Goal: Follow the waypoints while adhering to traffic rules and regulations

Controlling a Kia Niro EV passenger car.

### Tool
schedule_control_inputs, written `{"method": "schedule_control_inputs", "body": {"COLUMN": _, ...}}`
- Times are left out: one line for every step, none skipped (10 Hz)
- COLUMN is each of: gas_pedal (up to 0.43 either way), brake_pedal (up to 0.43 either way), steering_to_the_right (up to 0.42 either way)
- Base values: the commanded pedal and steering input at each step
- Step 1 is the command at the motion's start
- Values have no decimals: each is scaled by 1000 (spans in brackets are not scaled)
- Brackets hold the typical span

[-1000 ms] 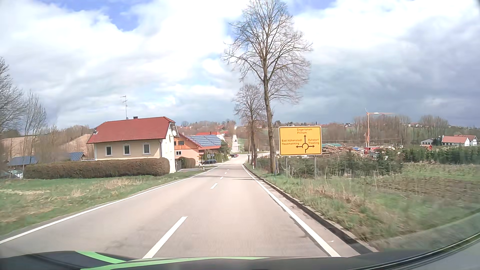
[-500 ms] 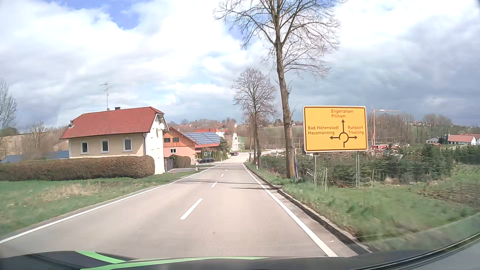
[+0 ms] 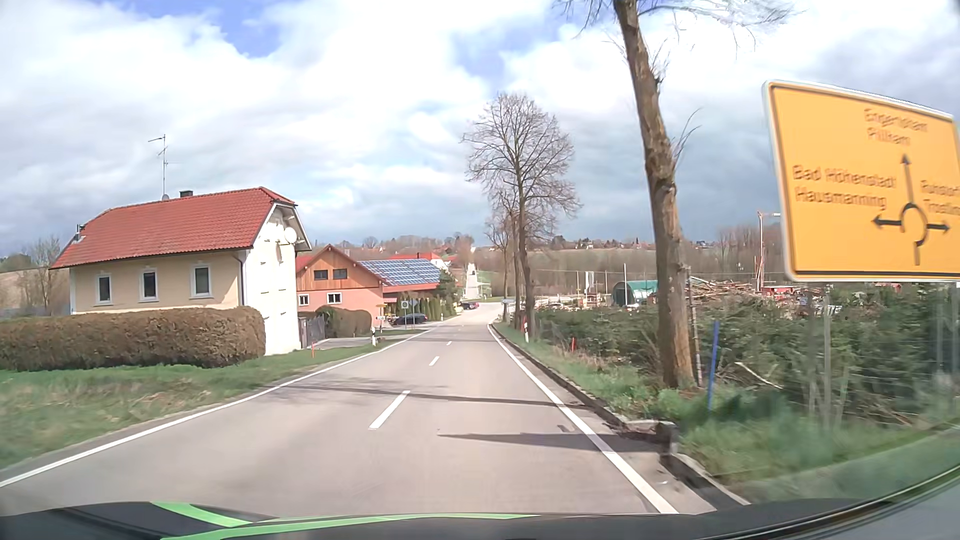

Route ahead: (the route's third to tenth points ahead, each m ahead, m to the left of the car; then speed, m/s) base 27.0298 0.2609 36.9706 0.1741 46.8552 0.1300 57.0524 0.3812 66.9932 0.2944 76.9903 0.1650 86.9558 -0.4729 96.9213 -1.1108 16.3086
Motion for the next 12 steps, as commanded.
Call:
{"method": "schedule_control_inputs", "body": {"gas_pedal": 0, "brake_pedal": 122, "steering_to_the_right": -4}}
{"method": "schedule_control_inputs", "body": {"gas_pedal": 0, "brake_pedal": 122, "steering_to_the_right": -5}}
{"method": "schedule_control_inputs", "body": {"gas_pedal": 0, "brake_pedal": 122, "steering_to_the_right": -5}}
{"method": "schedule_control_inputs", "body": {"gas_pedal": 0, "brake_pedal": 122, "steering_to_the_right": -5}}
{"method": "schedule_control_inputs", "body": {"gas_pedal": 0, "brake_pedal": 122, "steering_to_the_right": -5}}
{"method": "schedule_control_inputs", "body": {"gas_pedal": 0, "brake_pedal": 122, "steering_to_the_right": -5}}
{"method": "schedule_control_inputs", "body": {"gas_pedal": 0, "brake_pedal": 122, "steering_to_the_right": -5}}
{"method": "schedule_control_inputs", "body": {"gas_pedal": 0, "brake_pedal": 122, "steering_to_the_right": -5}}
{"method": "schedule_control_inputs", "body": {"gas_pedal": 0, "brake_pedal": 122, "steering_to_the_right": -5}}
{"method": "schedule_control_inputs", "body": {"gas_pedal": 0, "brake_pedal": 122, "steering_to_the_right": -5}}
{"method": "schedule_control_inputs", "body": {"gas_pedal": 0, "brake_pedal": 122, "steering_to_the_right": -4}}
{"method": "schedule_control_inputs", "body": {"gas_pedal": 0, "brake_pedal": 122, "steering_to_the_right": -4}}
